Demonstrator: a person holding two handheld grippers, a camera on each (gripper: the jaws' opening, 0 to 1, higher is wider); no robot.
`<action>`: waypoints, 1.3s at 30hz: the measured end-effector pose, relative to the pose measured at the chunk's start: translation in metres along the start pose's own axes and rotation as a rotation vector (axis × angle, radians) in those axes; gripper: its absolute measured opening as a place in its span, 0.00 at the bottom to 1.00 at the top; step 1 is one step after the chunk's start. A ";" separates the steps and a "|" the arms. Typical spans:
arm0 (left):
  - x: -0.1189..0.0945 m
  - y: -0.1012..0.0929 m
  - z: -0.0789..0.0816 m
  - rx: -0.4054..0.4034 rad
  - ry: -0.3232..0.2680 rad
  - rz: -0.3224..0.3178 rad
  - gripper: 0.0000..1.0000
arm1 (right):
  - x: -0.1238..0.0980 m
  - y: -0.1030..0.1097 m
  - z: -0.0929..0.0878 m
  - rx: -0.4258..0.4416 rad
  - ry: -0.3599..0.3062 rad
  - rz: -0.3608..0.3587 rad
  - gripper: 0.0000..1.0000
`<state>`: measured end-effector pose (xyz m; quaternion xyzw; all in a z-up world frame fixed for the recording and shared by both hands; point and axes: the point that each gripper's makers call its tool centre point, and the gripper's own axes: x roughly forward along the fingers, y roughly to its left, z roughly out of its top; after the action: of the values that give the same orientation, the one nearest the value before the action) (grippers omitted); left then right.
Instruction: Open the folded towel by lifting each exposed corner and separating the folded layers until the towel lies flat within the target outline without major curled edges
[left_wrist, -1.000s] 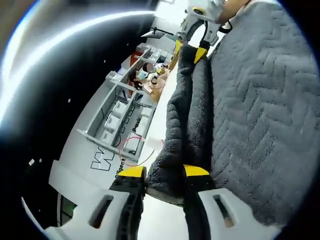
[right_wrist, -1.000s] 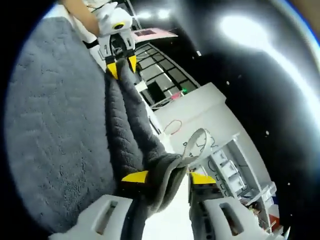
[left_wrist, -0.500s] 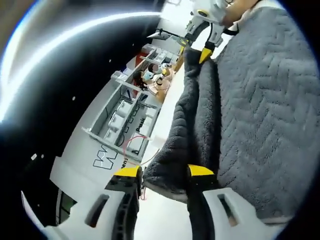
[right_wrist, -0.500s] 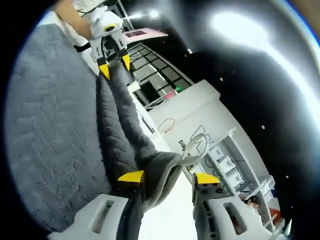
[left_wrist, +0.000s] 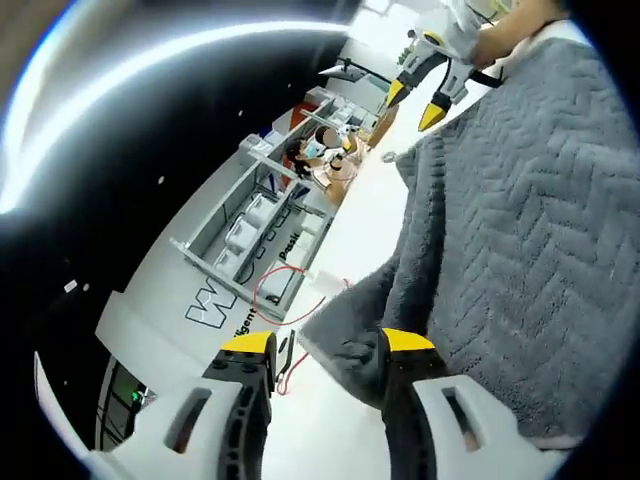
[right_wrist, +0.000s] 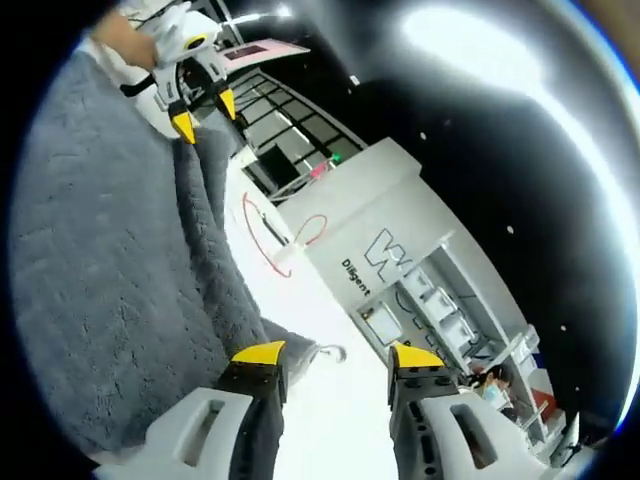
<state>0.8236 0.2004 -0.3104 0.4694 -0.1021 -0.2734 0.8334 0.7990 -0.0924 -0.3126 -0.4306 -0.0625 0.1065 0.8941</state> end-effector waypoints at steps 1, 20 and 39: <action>0.000 0.001 0.000 -0.006 0.001 0.002 0.41 | 0.000 0.001 0.000 0.002 0.003 0.002 0.36; 0.001 -0.035 0.007 -0.041 0.005 -0.127 0.16 | 0.002 0.024 -0.016 0.067 0.112 0.088 0.12; 0.017 -0.072 -0.010 0.012 0.044 -0.305 0.01 | 0.002 0.078 -0.014 0.251 0.137 0.316 0.00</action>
<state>0.8164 0.1688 -0.3774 0.4904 -0.0128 -0.3860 0.7812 0.7929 -0.0555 -0.3829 -0.3268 0.0806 0.2228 0.9149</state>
